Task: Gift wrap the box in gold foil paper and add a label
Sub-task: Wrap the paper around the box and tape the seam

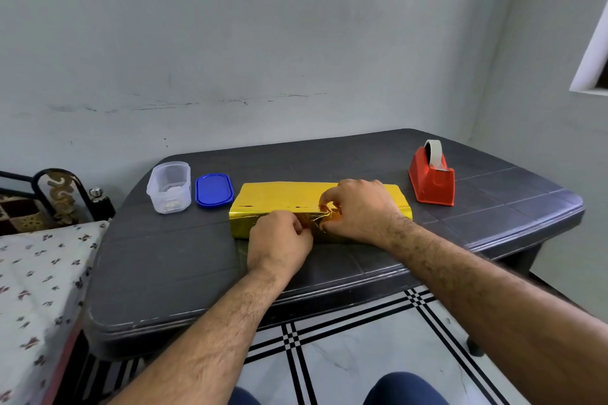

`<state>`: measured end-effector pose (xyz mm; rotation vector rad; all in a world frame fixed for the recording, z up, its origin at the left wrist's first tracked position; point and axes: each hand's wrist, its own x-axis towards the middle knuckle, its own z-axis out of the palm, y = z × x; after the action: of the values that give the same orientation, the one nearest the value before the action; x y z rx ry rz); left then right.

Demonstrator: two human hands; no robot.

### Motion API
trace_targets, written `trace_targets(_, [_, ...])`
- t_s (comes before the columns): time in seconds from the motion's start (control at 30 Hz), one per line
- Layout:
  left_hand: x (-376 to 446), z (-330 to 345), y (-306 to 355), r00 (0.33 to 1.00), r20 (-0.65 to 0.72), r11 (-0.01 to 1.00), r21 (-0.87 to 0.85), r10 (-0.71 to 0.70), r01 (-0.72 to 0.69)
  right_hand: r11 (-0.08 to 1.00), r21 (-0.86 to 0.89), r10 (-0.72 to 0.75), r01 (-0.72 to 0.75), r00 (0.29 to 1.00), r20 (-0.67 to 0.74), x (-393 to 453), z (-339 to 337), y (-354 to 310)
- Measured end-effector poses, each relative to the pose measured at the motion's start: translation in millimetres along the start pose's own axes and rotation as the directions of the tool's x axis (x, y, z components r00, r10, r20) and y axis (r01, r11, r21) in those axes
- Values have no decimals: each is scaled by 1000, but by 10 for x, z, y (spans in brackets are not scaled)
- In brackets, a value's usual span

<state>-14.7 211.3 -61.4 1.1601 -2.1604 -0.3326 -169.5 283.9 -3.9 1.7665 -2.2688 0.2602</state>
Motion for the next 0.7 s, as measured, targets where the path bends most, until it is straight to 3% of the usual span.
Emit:
trace_targets(0.1, [48,-61,-85,928,-218,953,39,303,-302,1000,-11,9,-10,1000,-18,-11,20,7])
trace_targets(0.2, [198,-61,-202,863,-112,869,113,492,-481,1000,-17,-7,7,1000,-9,-24,7,19])
trace_targets(0.33, [355,-129,-322,835,44,818,174,549,-548,998,-20,-59,59,998,-1,-62,4,55])
trace_targets(0.57, [388,-233,-444,801,-30,788,208,598,-580,983,-125,-138,133,990,-30,-123,55,212])
trace_targets(0.7, [421,-250,-308,765,18,750,180,644,-636,985,-120,-134,121,986,-98,-164,115,267])
